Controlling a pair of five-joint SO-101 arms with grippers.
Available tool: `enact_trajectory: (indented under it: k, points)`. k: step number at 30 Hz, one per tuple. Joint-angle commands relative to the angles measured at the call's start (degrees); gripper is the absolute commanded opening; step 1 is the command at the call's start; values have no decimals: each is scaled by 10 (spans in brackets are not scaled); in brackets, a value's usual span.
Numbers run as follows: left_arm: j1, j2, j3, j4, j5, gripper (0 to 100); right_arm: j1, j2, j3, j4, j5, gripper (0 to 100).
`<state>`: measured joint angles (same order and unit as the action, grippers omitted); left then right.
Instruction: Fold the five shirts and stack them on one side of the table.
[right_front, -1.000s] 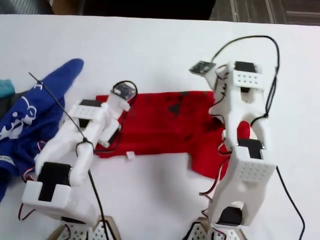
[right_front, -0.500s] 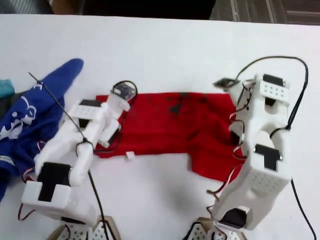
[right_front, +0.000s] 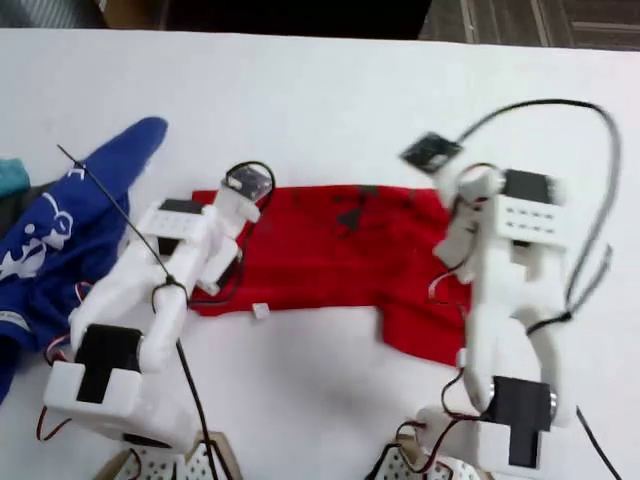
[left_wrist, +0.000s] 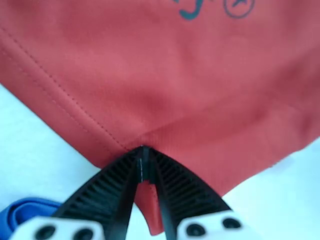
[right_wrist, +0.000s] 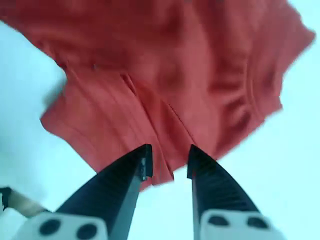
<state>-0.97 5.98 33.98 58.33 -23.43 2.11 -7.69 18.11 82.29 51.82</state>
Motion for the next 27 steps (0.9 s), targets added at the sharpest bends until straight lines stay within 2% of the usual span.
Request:
enact_trajectory:
  k: [1,6,12,21,27]
  points:
    - [-1,4,-12,-21,-5,26,-58,34,18,-69,-12,120]
    - [-1,4,-12,-21,-5,26,-59,147,-2,-144,-12,120]
    - [-1,4,-13,-21,-5,26,-51,232,-57,-129,-12,120]
    - [-1,4,-14,-22,-5,26,-63,160,-50,-37,-11,120]
    - [-1,4,-14,-22,-5,26,-75,114,43,-47,-7,120]
